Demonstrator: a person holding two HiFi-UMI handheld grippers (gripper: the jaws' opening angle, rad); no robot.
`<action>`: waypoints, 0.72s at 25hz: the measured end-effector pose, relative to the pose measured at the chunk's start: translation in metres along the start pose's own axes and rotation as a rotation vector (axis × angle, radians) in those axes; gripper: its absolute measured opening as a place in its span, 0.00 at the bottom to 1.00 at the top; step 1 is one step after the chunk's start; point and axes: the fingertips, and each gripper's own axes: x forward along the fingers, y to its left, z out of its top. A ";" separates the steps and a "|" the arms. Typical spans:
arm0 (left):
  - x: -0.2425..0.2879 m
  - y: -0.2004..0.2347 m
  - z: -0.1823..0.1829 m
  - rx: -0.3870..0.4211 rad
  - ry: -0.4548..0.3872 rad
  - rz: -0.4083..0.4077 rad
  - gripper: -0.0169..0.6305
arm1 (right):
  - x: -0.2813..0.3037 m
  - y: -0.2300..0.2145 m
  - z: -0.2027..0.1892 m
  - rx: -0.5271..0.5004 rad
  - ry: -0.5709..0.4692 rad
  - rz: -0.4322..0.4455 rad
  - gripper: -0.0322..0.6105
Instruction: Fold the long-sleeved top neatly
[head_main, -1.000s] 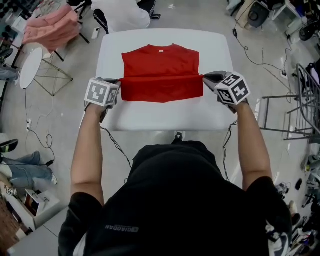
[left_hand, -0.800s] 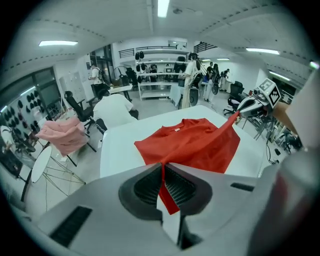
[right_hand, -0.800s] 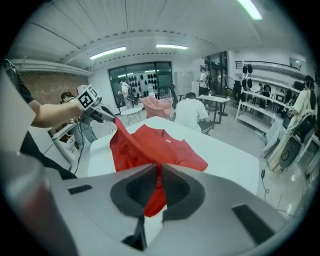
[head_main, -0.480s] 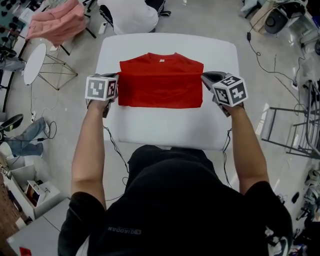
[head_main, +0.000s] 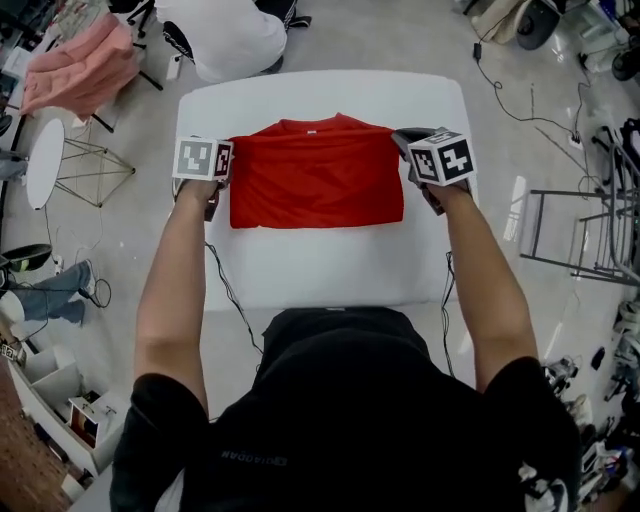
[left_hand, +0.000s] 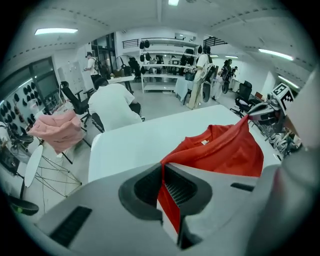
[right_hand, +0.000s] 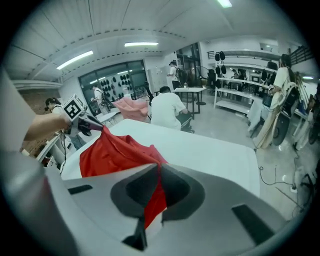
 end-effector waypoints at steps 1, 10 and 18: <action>0.008 0.002 0.000 -0.004 0.009 -0.003 0.05 | 0.007 -0.006 -0.001 0.005 0.014 -0.023 0.09; 0.063 0.014 -0.010 -0.069 0.074 -0.024 0.05 | 0.066 -0.044 -0.022 0.001 0.140 -0.157 0.08; 0.080 0.015 -0.013 -0.100 0.040 -0.044 0.05 | 0.083 -0.049 -0.037 0.045 0.117 -0.148 0.08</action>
